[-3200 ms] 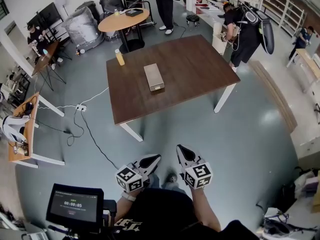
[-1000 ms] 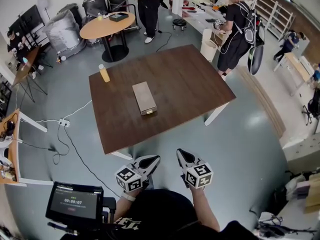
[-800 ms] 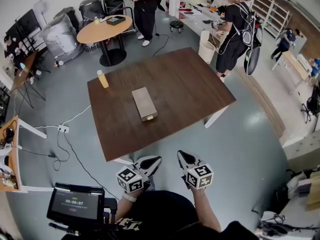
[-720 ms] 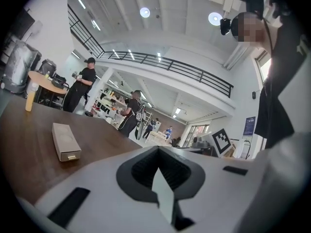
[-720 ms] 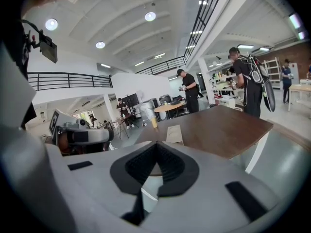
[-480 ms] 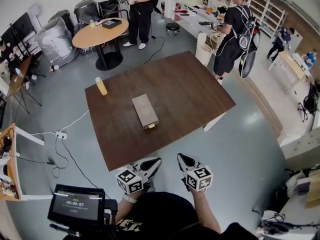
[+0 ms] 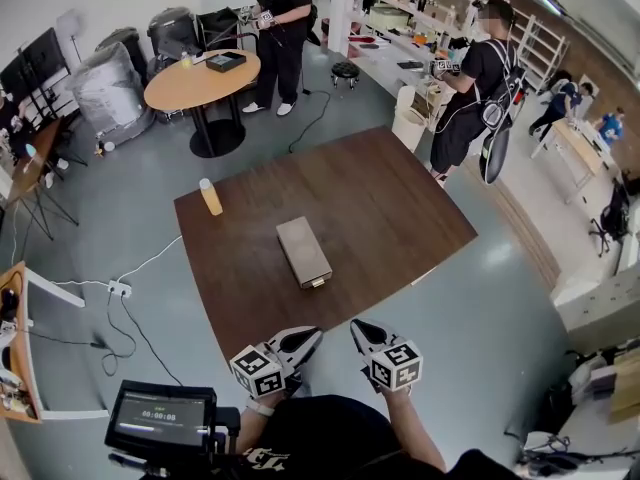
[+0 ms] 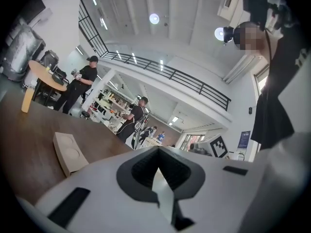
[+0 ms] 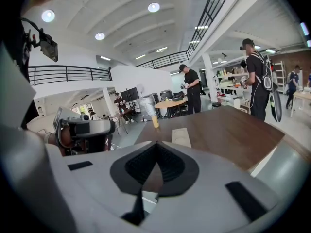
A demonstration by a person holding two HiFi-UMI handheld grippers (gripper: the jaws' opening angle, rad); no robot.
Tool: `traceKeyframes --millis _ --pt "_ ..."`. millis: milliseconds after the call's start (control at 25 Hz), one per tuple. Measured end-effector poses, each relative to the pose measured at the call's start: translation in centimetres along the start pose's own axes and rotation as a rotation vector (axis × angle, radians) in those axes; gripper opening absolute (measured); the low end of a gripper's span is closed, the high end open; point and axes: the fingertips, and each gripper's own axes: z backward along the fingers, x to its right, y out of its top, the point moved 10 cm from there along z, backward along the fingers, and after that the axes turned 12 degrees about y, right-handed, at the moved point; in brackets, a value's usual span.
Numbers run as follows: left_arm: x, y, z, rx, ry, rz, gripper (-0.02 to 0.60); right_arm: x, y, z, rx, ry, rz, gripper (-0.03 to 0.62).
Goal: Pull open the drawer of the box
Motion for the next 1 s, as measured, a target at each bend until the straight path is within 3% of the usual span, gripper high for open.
traceKeyframes --millis 280,1000 --pt "-5.9 3.1 1.5 0.010 0.002 0.015 0.000 -1.2 3.0 -6.7 -0.035 0.017 0.035 -0.014" --pt "-12.5 5.4 4.0 -0.004 0.007 -0.003 0.000 -2.9 3.1 -13.0 -0.086 0.014 0.033 -0.014"
